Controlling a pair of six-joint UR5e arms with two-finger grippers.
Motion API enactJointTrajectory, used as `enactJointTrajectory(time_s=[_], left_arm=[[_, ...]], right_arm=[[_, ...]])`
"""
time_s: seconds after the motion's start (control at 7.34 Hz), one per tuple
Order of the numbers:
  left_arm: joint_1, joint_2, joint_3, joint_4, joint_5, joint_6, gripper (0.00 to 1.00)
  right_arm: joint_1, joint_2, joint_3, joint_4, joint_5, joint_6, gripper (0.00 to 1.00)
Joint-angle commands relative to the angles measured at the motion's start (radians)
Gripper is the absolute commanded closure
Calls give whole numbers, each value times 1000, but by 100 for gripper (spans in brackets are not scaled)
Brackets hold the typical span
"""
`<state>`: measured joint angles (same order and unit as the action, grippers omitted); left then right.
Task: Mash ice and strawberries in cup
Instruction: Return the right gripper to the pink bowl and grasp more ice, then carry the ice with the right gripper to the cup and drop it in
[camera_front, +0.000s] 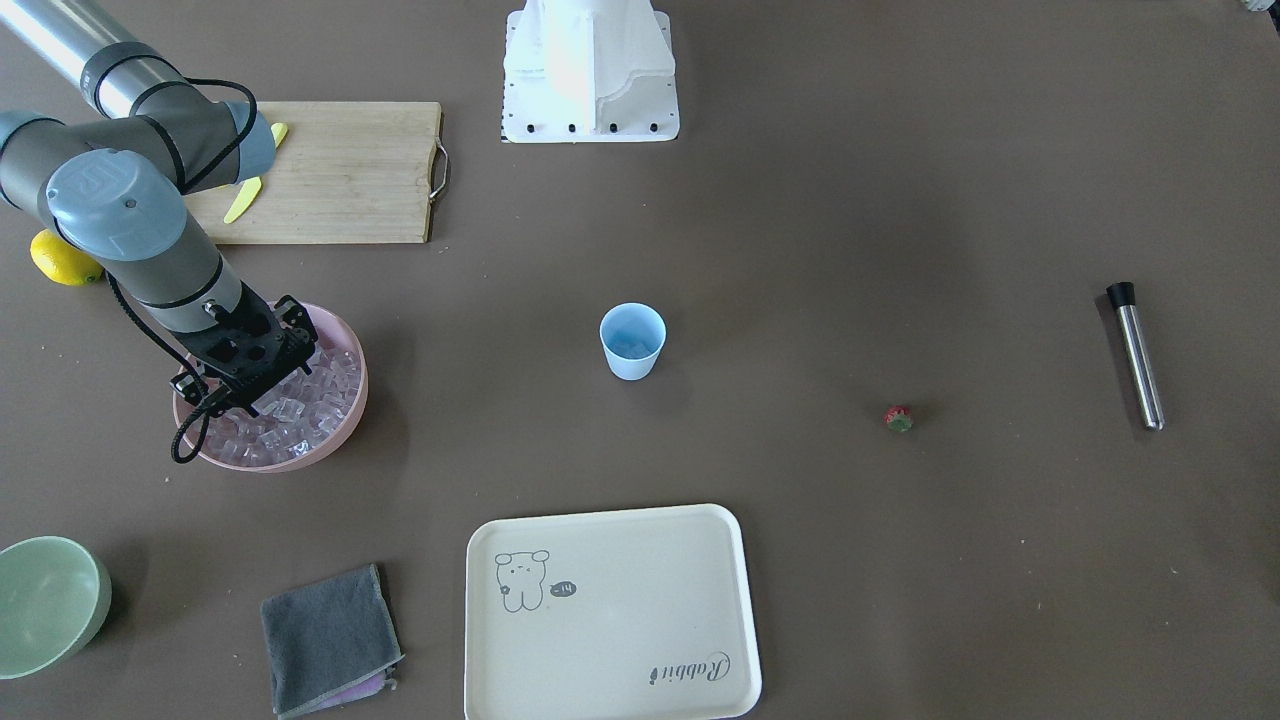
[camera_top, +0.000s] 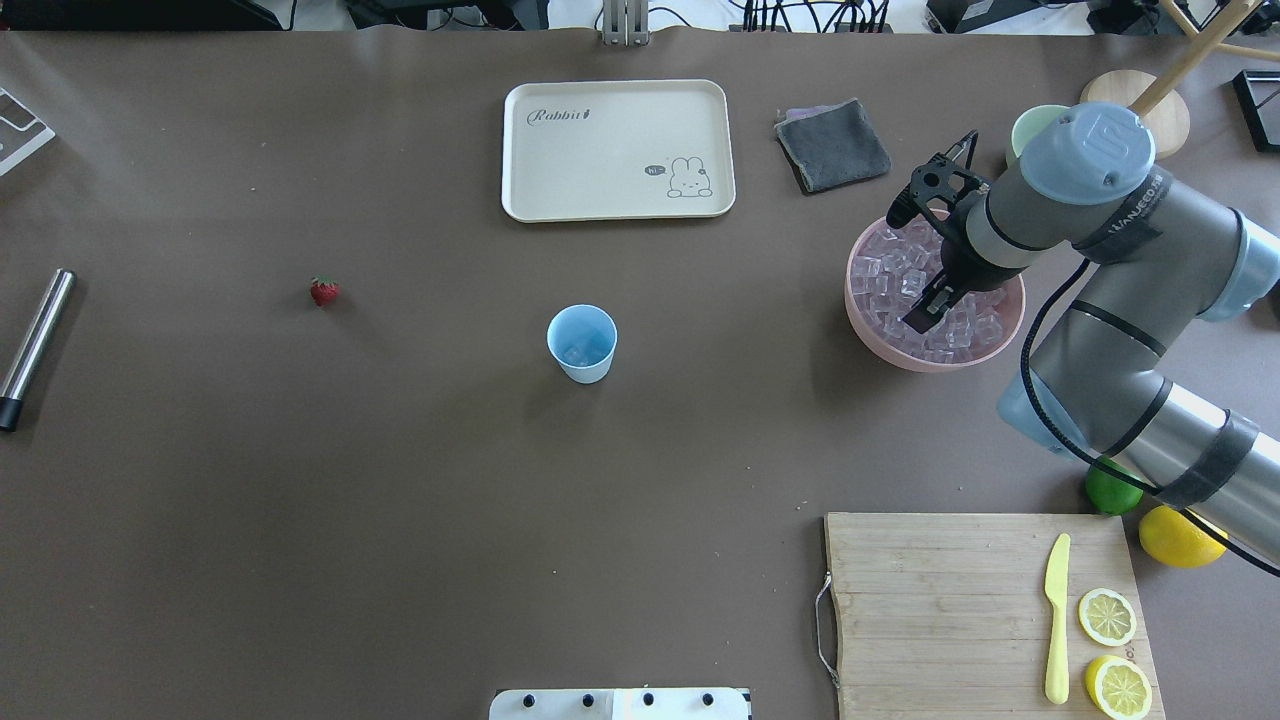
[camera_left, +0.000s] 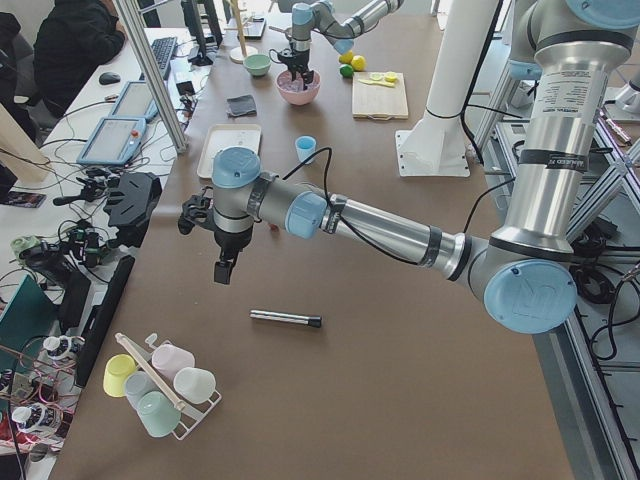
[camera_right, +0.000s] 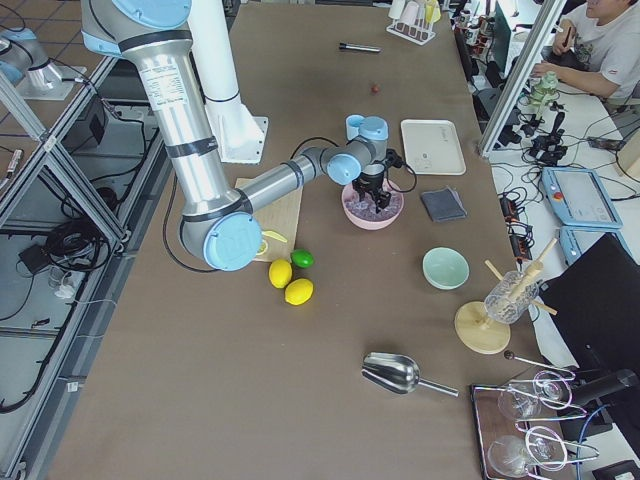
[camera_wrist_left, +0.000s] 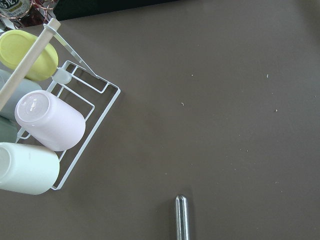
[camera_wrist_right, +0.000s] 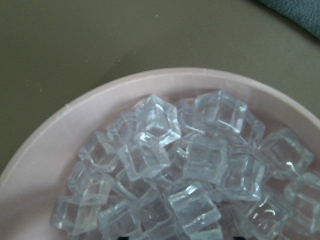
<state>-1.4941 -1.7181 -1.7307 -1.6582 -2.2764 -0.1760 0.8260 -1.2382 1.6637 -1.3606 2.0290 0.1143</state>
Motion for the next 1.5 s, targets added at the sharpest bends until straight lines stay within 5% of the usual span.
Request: enactJointTrajectory(time_s=[0.0, 0.41, 0.54, 0.82, 1.09, 1.36], left_arm=[[0, 2, -1, 0, 0, 0, 2], [0, 2, -3, 0, 0, -2, 2], [0, 2, -3, 0, 0, -7, 2], [0, -1, -3, 0, -2, -10, 2], [2, -1, -4, -2, -2, -22, 2], [2, -8, 6, -2, -2, -19, 2]], right_arm=[[-2, 0, 1, 0, 0, 1, 27], [-1, 0, -1, -2, 0, 4, 71], [1, 5, 2, -3, 4, 5, 79], [48, 49, 98, -200, 28, 5, 99], [62, 216, 120, -403, 65, 71, 100], [-16, 450, -17, -416, 56, 357, 100]])
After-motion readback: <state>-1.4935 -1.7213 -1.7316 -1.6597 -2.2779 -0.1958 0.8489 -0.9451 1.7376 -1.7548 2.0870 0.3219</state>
